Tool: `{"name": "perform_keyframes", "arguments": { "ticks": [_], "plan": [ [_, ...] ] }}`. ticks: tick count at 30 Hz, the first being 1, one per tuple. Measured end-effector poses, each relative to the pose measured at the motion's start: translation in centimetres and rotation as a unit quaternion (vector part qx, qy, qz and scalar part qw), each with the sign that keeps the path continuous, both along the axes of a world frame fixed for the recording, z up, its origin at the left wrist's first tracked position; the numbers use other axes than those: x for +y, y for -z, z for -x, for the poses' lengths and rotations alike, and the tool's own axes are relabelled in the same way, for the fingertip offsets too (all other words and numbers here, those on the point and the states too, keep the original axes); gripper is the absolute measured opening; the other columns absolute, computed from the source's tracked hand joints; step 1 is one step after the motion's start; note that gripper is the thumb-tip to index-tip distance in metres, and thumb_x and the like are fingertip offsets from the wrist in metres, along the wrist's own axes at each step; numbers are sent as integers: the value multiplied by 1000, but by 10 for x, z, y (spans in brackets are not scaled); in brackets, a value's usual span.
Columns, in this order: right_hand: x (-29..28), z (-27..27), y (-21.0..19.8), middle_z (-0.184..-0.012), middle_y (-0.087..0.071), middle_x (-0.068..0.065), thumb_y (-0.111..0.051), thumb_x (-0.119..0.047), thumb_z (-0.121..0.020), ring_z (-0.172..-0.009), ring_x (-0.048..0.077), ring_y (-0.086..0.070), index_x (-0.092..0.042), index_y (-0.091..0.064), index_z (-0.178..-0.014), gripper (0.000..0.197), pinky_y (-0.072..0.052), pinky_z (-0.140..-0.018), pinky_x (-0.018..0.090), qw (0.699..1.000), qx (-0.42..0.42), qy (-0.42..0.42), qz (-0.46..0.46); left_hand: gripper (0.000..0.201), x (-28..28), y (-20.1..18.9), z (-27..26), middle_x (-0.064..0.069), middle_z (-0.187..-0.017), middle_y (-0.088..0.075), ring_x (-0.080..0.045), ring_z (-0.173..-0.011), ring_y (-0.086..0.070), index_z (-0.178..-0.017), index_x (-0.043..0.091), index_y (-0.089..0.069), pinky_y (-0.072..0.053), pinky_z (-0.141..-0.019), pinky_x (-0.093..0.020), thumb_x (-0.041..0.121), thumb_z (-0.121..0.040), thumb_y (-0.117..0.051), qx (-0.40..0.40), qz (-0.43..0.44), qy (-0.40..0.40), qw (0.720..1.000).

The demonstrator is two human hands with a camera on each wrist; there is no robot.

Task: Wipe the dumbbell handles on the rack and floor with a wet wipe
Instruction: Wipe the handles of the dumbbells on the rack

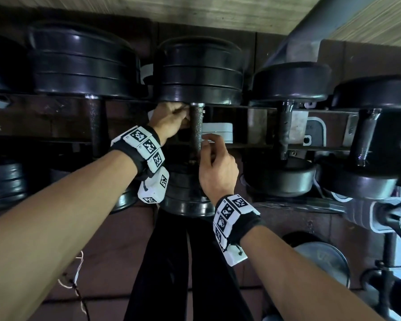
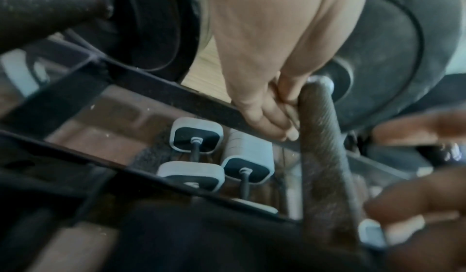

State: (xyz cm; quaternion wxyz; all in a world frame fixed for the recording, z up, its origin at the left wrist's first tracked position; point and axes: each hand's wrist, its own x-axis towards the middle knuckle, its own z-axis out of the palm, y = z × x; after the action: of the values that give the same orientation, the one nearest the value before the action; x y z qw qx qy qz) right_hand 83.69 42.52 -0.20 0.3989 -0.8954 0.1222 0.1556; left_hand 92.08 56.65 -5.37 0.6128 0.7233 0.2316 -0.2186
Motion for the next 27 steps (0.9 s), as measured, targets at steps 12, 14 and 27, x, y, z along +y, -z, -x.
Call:
{"name": "perform_keyframes", "arguments": {
  "ticks": [12,14,27],
  "plan": [
    [1,1,2,-79,-72,-5,-35,-42,-97,-75,25,-68,-29,-59,-108,30,-54,-70,42,1000,-6,-3,14,24,-36,-36,37,5,-111,-69,5,-100,-62,-118,2,-70,-50,-95,-14,7,-98,-60,-211,-166,-53,962],
    [1,1,0,-78,-72,-4,-35,-41,-97,-73,25,-67,-28,-59,-107,29,-54,-69,42,1000,-5,-4,14,26,-39,-39,39,0,-117,-71,3,-107,-63,-123,5,-68,-50,-100,-19,8,-98,-60,-227,-169,-30,959],
    [0,-1,-3,-83,-72,2,-34,-42,-91,-78,34,-66,-29,-64,-103,35,-53,-72,45,1000,18,1,5,16,-13,-2,13,-5,-88,-69,-15,-79,-64,-92,12,-70,-56,-86,-35,8,-99,-56,-13,-47,-60,997]
  ]
}}
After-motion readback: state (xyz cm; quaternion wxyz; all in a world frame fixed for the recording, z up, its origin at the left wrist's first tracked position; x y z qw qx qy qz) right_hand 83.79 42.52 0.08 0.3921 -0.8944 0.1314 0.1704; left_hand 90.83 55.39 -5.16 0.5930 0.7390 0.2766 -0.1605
